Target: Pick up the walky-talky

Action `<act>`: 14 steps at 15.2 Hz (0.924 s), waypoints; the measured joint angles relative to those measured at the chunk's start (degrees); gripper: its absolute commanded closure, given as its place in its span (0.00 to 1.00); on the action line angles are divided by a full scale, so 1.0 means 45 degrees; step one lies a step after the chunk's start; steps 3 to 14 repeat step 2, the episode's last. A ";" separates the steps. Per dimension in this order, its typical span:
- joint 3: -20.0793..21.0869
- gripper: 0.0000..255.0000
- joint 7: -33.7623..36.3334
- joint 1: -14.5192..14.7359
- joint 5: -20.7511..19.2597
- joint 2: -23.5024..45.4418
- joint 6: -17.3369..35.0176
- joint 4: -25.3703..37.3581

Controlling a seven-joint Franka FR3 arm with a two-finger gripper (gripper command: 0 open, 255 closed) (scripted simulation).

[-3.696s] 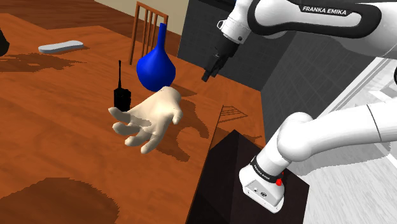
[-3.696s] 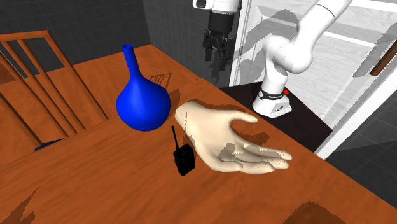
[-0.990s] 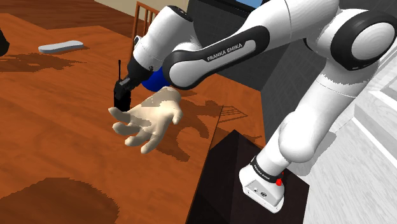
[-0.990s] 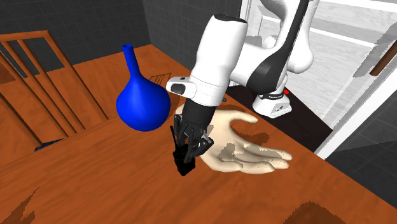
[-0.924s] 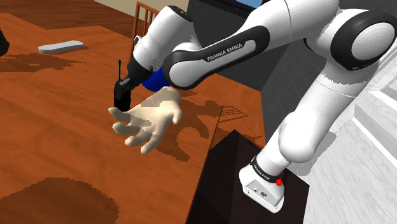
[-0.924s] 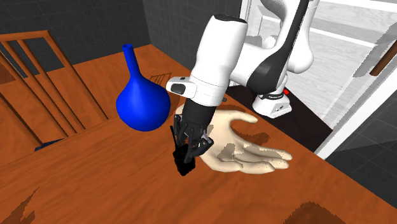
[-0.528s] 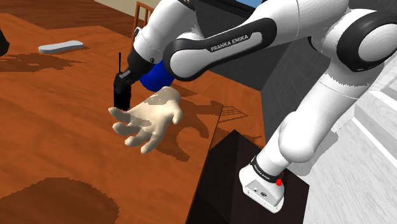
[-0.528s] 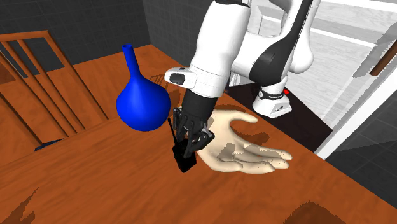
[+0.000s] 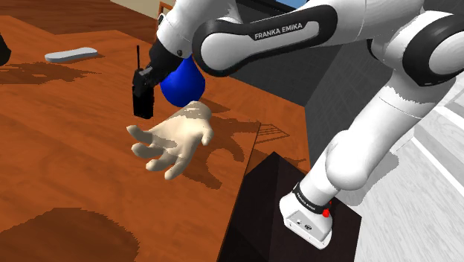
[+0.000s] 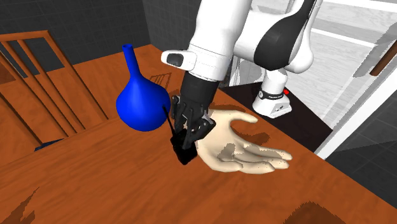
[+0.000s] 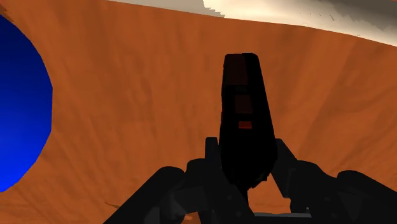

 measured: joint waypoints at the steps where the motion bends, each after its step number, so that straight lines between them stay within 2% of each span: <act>1: -0.0005 1.00 -0.0035 -0.0001 0.0052 -0.0073 -0.0163 0.0097; 14: -0.0004 1.00 -0.0041 0.0001 0.0071 -0.0107 -0.0273 0.0177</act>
